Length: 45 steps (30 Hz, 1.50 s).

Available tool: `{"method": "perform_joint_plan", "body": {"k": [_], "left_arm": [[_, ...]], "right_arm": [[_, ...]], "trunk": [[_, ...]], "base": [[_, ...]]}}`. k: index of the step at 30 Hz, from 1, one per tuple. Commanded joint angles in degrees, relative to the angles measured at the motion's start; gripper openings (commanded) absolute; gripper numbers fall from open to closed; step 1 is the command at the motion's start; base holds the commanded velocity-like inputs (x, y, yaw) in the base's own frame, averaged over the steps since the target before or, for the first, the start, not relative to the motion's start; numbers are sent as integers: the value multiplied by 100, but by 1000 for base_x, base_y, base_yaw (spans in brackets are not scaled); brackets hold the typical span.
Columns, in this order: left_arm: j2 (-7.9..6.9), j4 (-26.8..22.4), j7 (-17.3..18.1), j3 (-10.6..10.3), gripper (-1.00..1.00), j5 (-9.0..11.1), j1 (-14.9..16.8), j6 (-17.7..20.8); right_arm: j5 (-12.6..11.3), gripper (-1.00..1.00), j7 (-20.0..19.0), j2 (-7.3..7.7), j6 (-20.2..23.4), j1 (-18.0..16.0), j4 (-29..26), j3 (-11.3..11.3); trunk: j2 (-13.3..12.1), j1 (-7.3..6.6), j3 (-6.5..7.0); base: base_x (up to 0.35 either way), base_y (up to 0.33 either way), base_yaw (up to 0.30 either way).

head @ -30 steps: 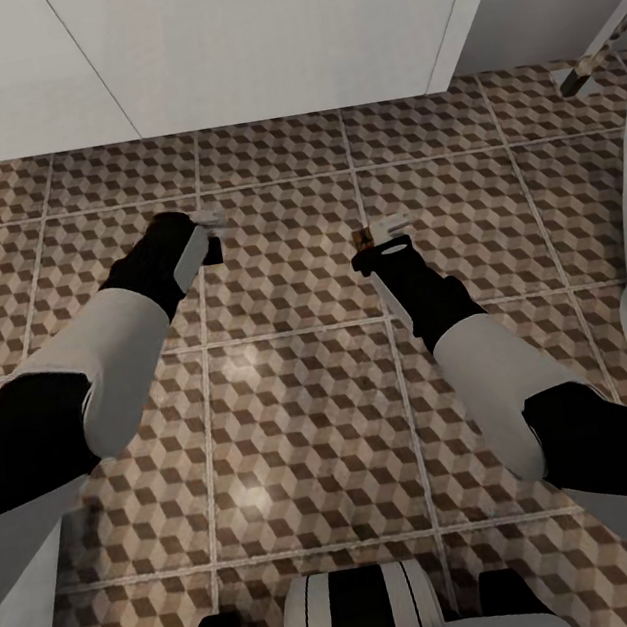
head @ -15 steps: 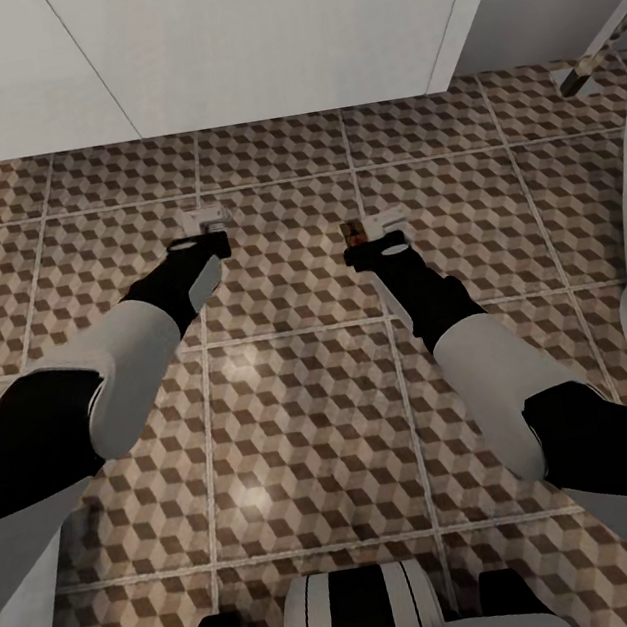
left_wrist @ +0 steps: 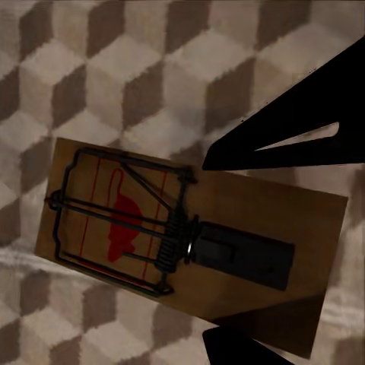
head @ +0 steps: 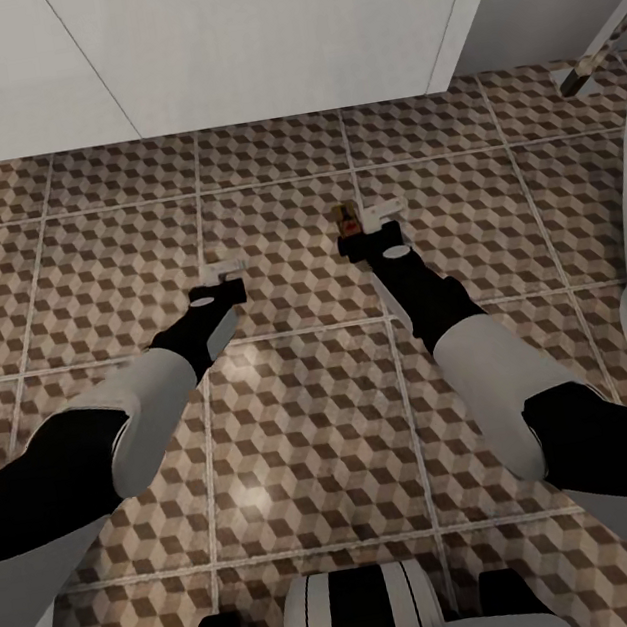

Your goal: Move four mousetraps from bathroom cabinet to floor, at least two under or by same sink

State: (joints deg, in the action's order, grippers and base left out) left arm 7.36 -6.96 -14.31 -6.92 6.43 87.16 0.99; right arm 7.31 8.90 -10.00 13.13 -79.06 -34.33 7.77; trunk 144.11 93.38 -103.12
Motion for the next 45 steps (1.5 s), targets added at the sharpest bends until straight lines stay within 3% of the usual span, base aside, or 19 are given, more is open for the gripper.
{"method": "perform_joint_plan", "body": {"k": [1, 12, 33, 35, 40, 45], "left_arm": [[-3, -50, -38, -54, -100, 43, -35, 13], [-11, -833, -45, -58, -100, 32, -388, -2], [-32, -1272, -68, -64, -100, 8, -426, 6], [-32, -1412, -78, -64, -100, 8, -427, 6], [-40, -1950, -96, -64, -100, 1, -503, 33], [-42, -2072, -94, -71, -100, -6, -583, 40]], "right_arm": [[59, -100, 22, 0, 6, 4, -9, 12], [70, -100, 64, 0, -73, 21, -12, 14], [71, -100, 77, 0, -74, 23, -12, 13], [74, -100, 81, 0, -74, 30, -12, 13], [77, -100, 139, 0, -78, 43, -12, 14], [78, -100, 163, 0, -109, 47, -12, 14]], "trunk": [[1, -1, -3], [1, -1, -3], [2, 2, -126], [5, 7, -185], [12, 20, -188], [18, 33, -188]], "base": [[0, 0, 0], [0, 0, 0], [0, 0, 75], [0, 0, 126], [0, 0, 129], [0, 0, 130]]}}
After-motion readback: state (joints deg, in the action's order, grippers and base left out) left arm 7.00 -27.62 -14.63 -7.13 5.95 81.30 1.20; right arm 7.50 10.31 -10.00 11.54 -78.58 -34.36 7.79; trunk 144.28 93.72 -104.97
